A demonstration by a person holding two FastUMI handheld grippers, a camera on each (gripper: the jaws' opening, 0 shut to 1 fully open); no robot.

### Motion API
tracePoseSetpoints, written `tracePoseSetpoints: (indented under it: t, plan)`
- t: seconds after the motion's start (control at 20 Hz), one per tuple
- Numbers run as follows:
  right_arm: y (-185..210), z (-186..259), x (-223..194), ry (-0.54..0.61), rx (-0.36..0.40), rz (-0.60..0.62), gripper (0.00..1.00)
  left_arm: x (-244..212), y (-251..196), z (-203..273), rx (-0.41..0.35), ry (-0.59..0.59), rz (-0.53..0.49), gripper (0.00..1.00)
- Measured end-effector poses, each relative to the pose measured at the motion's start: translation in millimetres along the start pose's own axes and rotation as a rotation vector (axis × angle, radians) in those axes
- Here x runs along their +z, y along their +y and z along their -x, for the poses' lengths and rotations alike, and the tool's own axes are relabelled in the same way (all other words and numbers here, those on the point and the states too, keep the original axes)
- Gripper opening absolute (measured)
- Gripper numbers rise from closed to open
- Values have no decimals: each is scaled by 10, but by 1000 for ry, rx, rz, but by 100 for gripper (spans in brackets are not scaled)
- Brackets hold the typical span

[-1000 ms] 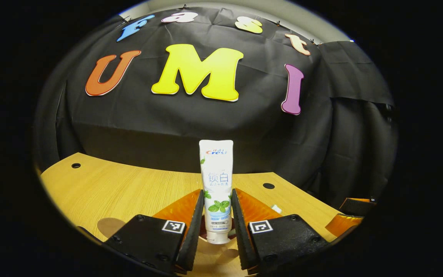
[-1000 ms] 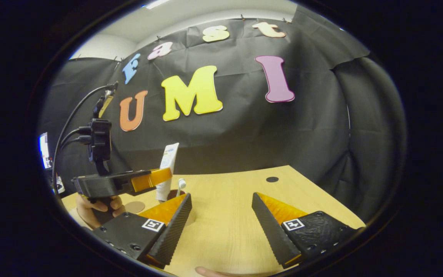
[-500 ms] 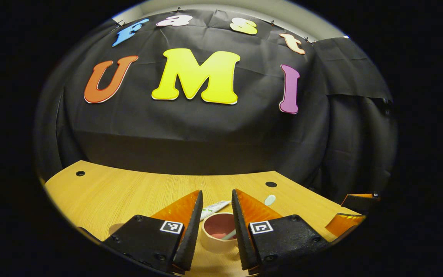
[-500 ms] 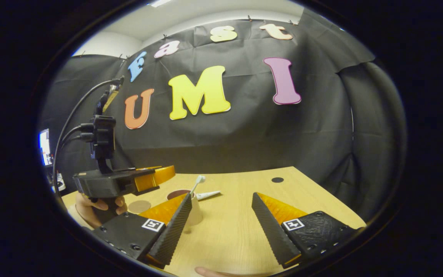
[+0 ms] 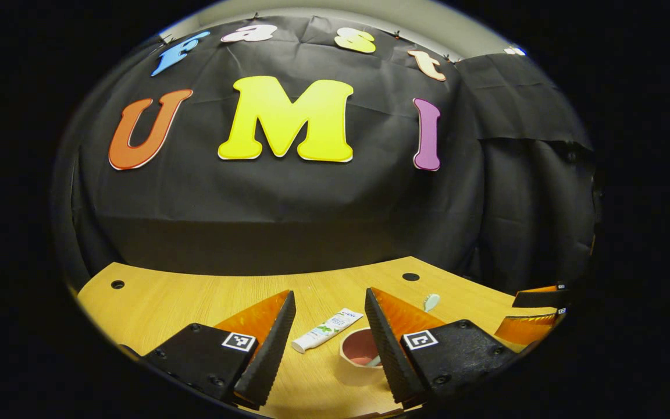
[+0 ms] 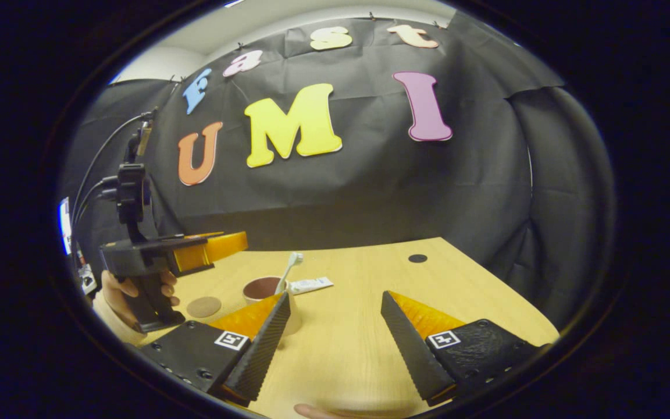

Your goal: Put the toothbrush and toothpaste on the desktop into the cup, then pick up the cup and place it on the coaster on the desktop.

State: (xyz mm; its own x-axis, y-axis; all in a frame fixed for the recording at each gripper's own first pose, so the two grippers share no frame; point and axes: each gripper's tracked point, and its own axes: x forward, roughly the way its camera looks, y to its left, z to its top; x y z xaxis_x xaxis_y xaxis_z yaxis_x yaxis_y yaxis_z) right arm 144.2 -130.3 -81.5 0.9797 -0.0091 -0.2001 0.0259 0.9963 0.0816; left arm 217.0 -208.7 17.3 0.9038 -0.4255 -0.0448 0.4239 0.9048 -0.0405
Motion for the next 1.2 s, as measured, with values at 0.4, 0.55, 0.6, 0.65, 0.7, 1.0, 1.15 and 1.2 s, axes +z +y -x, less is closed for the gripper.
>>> tracePoseSetpoints:
  t: [0.4, 0.55, 0.6, 0.65, 0.7, 1.0, 1.15, 1.2]
  plan:
    - [57, -142, 3, 53, -72, 4, 96, -31, 563, -684, -78, 51, 8, 80]
    - [75, -169, -67, 75, -84, 43, 96, -280, 529, -977, -169, 107, -14, 80]
    - [78, -189, -90, 82, -86, 50, 96, -384, 470, -1040, -217, 132, -20, 80]
    - [75, -194, -111, 86, -89, 54, 96, -477, 422, -1093, -263, 150, -28, 81]
    - [63, -203, -130, 89, -92, 50, 93, -572, 406, -1141, -289, 167, -33, 81]
    - [-119, -309, -325, 150, -123, 8, 94, -1067, 13, -1411, -443, 308, -48, 81]
    - [-187, -350, -380, 164, -132, -9, 94, -1237, -100, -1388, -500, 377, -88, 81]
    - [-198, -364, -392, 169, -133, -13, 96, -1256, -127, -1402, -510, 384, -96, 81]
